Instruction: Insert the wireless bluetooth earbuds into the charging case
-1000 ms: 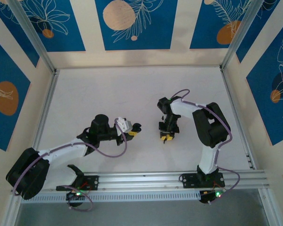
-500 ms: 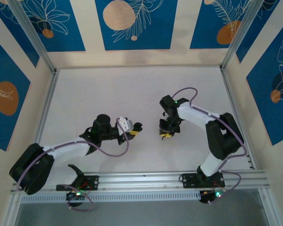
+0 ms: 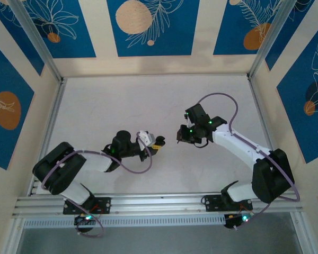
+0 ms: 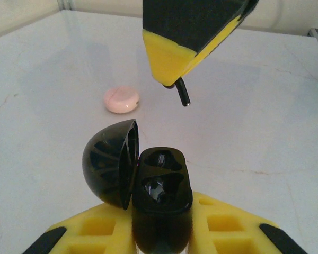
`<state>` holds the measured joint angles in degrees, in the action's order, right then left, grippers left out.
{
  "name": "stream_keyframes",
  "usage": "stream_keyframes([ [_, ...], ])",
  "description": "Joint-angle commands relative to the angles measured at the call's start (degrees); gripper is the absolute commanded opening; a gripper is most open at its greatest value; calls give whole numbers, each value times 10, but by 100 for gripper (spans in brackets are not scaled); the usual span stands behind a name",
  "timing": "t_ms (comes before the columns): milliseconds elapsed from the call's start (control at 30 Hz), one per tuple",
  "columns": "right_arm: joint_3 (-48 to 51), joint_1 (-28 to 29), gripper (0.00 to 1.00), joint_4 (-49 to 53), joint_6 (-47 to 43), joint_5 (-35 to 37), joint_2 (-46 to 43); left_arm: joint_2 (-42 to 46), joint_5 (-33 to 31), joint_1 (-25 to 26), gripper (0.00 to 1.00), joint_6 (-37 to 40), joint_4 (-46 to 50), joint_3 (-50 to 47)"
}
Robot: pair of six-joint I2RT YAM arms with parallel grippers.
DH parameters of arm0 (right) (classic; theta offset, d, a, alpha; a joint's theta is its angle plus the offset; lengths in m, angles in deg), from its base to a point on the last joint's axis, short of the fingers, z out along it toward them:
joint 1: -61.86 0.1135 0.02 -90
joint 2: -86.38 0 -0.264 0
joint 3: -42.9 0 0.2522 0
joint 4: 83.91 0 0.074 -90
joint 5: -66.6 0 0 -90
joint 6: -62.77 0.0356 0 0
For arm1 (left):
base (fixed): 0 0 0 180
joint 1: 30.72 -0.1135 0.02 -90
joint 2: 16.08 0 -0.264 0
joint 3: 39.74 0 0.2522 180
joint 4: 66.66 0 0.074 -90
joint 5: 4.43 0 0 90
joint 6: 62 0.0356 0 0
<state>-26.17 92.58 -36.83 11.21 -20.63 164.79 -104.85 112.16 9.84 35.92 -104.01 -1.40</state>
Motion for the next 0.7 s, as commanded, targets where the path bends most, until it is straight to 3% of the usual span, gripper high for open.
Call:
stream_keyframes([
  [0,10,17,17,-50,10,16,-23,-20,-26,9,23,-18,-88,-5],
  [267,14,65,17,-94,2,56,-45,-58,-33,13,23,-32,-140,-1],
  [667,17,92,18,-132,10,69,-40,-67,-45,19,23,-42,-161,-1],
])
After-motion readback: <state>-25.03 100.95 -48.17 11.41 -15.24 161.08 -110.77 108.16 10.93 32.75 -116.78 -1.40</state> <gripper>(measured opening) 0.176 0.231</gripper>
